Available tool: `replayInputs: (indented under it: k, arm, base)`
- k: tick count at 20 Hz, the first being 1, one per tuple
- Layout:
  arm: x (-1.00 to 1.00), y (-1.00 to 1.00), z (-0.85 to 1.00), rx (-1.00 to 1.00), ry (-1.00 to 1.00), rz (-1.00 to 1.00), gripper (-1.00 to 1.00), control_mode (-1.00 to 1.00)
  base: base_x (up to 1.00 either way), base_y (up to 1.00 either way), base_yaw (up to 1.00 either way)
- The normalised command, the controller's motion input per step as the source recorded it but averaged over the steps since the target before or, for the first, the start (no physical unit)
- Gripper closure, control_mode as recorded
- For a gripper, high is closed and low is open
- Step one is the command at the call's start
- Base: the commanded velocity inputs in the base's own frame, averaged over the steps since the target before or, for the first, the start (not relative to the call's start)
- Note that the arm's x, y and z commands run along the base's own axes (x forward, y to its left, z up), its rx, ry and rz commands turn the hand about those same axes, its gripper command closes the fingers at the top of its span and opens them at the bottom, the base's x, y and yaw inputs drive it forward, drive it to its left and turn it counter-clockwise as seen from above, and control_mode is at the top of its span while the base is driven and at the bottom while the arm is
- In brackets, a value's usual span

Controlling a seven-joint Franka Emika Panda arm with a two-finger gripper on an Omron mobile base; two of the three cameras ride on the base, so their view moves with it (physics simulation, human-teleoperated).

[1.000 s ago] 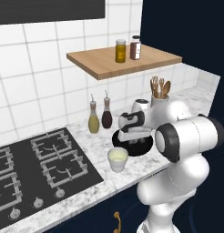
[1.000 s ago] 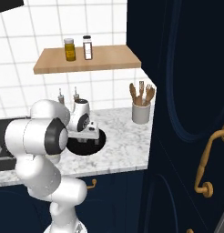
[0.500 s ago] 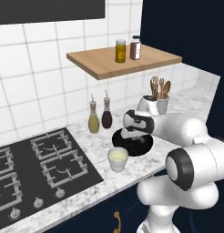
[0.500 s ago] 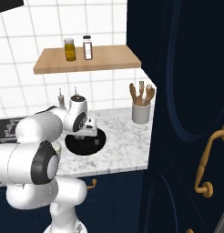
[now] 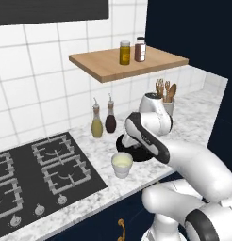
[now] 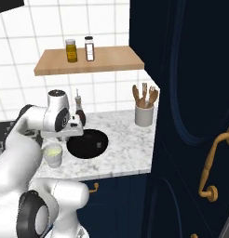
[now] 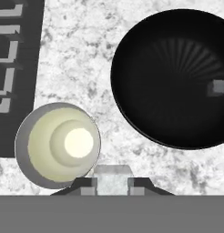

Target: Grab a lemon wedge from the fridge and one ice cube from the ice bowl, and put them in the glass of lemonade.

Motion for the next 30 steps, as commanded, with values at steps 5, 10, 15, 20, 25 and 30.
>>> replayInputs:
  k: [5, 10, 15, 20, 25, 30]
  arm:
    - [-0.42, 0.81, 0.11, -0.10, 0.00, 0.13, 1.00, -1.00]
    - [-0.03, 0.16, 0.01, -0.02, 0.00, 0.00, 1.00, -1.00]
    - [0.00, 0.01, 0.00, 0.00, 0.00, 0.00, 1.00, -1.00]
    - [-0.01, 0.10, -0.02, 0.00, 0.00, 0.00, 1.00, -1.00]
    - [0.19, 0.08, -0.02, -0.01, 0.00, 0.00, 1.00, -1.00]
    - [0.26, -0.07, -0.18, 0.00, 0.01, -0.06, 1.00, -1.00]
  base:
    - [0.00, 0.00, 0.00]
    - [0.00, 0.00, 0.00]
    - [0.00, 0.00, 0.00]
    - [0.00, 0.00, 0.00]
    - [0.00, 0.00, 0.00]
    - [0.00, 0.00, 0.00]
